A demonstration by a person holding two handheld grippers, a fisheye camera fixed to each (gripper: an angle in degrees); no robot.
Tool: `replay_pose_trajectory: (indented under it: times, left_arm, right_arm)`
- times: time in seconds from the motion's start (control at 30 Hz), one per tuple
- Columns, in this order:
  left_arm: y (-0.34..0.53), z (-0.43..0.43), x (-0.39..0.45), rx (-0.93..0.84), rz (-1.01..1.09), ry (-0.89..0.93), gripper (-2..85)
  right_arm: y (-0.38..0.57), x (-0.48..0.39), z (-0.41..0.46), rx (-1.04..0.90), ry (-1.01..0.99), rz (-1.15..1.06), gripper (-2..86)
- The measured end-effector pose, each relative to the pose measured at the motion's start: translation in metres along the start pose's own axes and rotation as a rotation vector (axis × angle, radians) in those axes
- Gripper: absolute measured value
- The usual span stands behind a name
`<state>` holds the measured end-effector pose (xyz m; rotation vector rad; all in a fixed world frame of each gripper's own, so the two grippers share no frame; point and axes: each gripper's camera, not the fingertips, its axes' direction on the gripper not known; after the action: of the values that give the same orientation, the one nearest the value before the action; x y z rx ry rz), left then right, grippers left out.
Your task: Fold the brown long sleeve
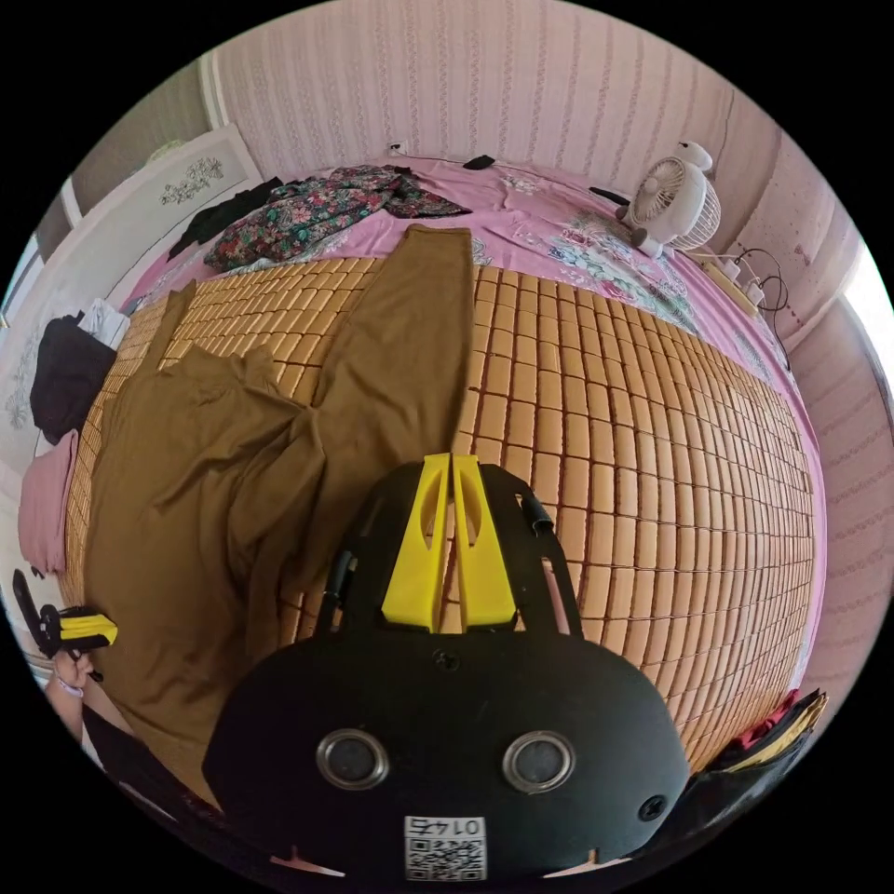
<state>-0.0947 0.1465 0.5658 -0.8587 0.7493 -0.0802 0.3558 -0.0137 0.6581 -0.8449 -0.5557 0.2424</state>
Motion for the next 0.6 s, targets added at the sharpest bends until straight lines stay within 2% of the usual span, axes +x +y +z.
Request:
replay_pose_trajectory:
  times: [0.1, 0.17, 0.3, 0.43, 0.6]
  left_arm:
    - [-0.002, 0.007, -0.004, -0.002, -0.024, 0.013, -0.7]
    - [-0.005, 0.011, -0.001, -0.007, -0.03, -0.011, -0.7]
    - [-0.01, 0.012, 0.019, 0.029, 0.012, 0.039, -0.7]
    - [-0.012, 0.034, 0.055, -0.006, 0.098, 0.089, -0.7]
    - [-0.012, 0.077, 0.081, -0.11, 0.178, 0.055, -0.7]
  right_arm:
    - [0.069, -0.001, -0.079, 0.171, -0.059, -0.017, 0.8]
    - [0.125, -0.011, -0.121, 0.196, -0.024, -0.012, 0.8]
    - [0.227, -0.037, -0.154, -0.005, -0.122, -0.01, 3.6]
    - [0.233, -0.035, -0.165, 0.003, -0.066, 0.027, 6.1]
    - [0.131, -0.008, -0.133, 0.019, -0.186, 0.149, 7.3]
